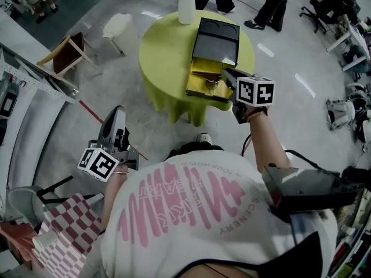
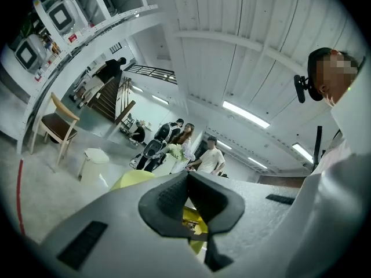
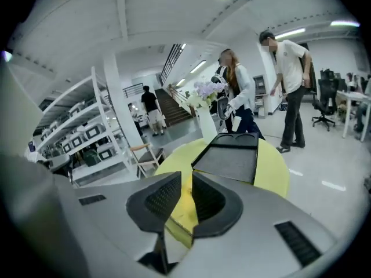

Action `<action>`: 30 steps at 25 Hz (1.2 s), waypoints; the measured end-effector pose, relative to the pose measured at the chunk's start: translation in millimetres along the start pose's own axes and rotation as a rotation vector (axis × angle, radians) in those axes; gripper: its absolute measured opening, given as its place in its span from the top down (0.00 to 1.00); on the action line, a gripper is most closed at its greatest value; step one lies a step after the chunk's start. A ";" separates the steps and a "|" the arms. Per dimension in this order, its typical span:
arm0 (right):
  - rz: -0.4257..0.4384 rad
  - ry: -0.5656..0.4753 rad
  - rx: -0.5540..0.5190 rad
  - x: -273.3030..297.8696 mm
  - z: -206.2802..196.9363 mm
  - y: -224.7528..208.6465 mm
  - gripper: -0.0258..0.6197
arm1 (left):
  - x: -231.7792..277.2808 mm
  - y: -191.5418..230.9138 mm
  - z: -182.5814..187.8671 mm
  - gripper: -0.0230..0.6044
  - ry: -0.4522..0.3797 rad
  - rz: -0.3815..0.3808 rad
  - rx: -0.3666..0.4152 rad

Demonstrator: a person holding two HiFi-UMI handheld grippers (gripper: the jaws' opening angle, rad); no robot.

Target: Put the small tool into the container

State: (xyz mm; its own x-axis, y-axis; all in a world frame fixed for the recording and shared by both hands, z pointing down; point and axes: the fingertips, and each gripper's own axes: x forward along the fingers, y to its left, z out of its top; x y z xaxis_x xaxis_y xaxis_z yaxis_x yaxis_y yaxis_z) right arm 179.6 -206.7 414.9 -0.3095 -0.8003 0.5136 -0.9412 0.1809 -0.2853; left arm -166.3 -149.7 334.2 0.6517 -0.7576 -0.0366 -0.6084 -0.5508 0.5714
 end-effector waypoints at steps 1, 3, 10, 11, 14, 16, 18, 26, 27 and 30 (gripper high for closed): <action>0.003 -0.025 0.022 -6.2 1.9 1.6 0.88 | -0.4 -2.0 -0.1 0.95 0.004 -0.009 0.001; 0.011 -0.078 0.069 -19.7 5.2 6.4 0.90 | -2.4 -5.6 -0.8 0.95 0.013 -0.030 0.003; 0.063 -0.277 0.189 -70.0 1.8 31.7 0.95 | -16.3 -13.8 -6.7 0.95 0.059 -0.095 0.001; 0.066 -0.293 0.183 -76.5 0.1 37.3 0.95 | -17.7 -14.6 -7.7 0.95 0.068 -0.104 -0.001; 0.054 -0.293 0.144 -93.3 -12.7 52.5 0.95 | -23.2 -17.4 -10.9 0.95 0.089 -0.132 -0.003; 0.042 -0.278 0.112 -100.9 -23.1 60.8 0.95 | -26.8 -19.7 -12.2 0.95 0.099 -0.148 -0.004; 0.029 -0.265 0.093 -108.7 -33.5 67.1 0.95 | -30.1 -24.6 -15.1 0.95 0.114 -0.166 -0.007; -0.020 -0.266 0.111 -138.0 -62.1 80.3 0.95 | -47.4 -35.2 -29.1 0.95 0.171 -0.216 -0.026; -0.026 -0.266 0.119 -140.9 -65.7 80.9 0.95 | -50.5 -34.9 -30.9 0.95 0.176 -0.218 -0.028; -0.034 -0.274 0.134 -148.2 -74.3 85.3 0.95 | -59.1 -32.5 -36.2 0.95 0.192 -0.222 -0.037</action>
State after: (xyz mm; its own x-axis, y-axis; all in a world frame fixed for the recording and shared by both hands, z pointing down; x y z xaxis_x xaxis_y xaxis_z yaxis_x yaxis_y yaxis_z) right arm 135.2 -30.1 374.6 -0.2132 -0.9322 0.2924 -0.9183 0.0891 -0.3857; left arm -168.6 -74.3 347.5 0.8430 -0.5379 -0.0101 -0.4267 -0.6799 0.5963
